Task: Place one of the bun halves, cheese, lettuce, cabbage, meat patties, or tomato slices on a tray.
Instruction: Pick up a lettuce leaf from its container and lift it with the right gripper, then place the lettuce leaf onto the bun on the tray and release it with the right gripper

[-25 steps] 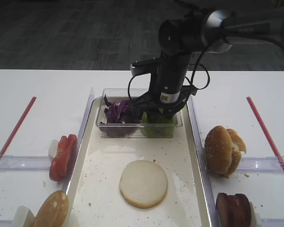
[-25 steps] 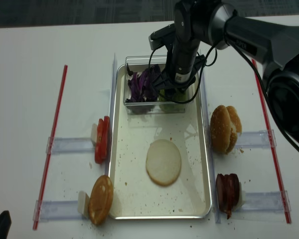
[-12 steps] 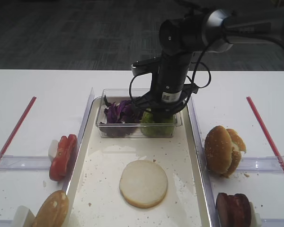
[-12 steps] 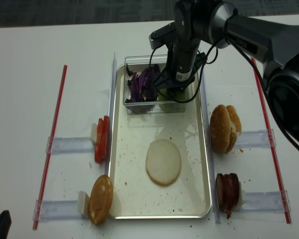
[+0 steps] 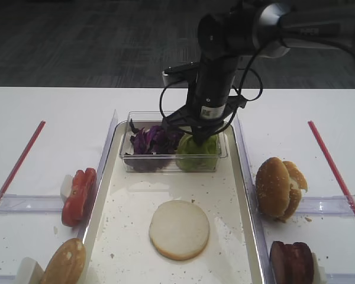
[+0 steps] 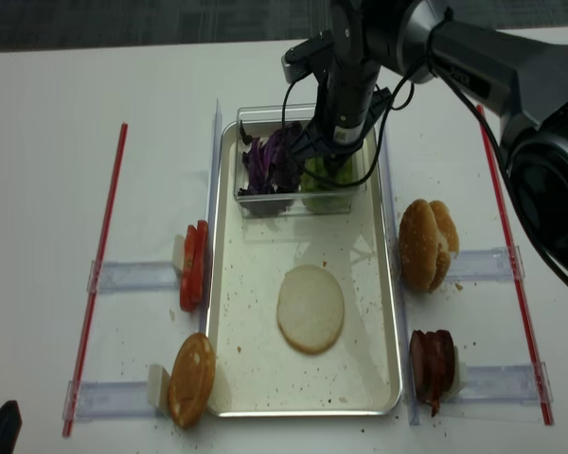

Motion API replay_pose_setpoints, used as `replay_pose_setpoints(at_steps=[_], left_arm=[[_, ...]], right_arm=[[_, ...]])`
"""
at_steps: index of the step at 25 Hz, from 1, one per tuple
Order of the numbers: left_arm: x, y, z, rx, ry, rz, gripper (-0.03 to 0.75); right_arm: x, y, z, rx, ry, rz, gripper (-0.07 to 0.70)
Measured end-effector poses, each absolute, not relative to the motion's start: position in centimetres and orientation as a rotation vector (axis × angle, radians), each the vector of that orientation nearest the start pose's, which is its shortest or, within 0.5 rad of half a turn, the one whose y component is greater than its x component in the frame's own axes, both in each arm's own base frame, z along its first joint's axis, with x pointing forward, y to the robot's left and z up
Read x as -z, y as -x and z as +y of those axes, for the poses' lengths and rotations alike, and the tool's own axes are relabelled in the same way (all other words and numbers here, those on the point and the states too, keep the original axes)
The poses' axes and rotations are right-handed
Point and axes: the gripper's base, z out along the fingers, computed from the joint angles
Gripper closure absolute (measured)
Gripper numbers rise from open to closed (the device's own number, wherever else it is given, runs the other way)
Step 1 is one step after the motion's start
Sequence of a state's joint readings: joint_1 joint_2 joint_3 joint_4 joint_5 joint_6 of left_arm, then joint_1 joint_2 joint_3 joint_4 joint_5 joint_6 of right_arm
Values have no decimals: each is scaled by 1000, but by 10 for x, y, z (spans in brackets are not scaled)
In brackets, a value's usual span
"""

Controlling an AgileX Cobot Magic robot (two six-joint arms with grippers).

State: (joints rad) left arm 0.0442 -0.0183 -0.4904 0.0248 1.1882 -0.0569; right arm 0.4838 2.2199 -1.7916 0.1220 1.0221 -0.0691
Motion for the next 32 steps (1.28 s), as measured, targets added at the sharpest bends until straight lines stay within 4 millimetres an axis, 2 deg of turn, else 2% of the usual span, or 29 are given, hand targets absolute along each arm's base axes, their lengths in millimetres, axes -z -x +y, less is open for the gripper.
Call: replay_pose_setpoints(at_steps=[11,26,32], left_arm=[[-265,13,2,-23,113,2160,242],[-265,13,2,-23,113,2160,242],[-265,13,2,-23,113,2160,242]], right_arm=[[-213,-413,228,-238,743,2819,586],[-262,-402,222,-266,703,2736,586],[-266,-398,220,-262,710,2758,586]])
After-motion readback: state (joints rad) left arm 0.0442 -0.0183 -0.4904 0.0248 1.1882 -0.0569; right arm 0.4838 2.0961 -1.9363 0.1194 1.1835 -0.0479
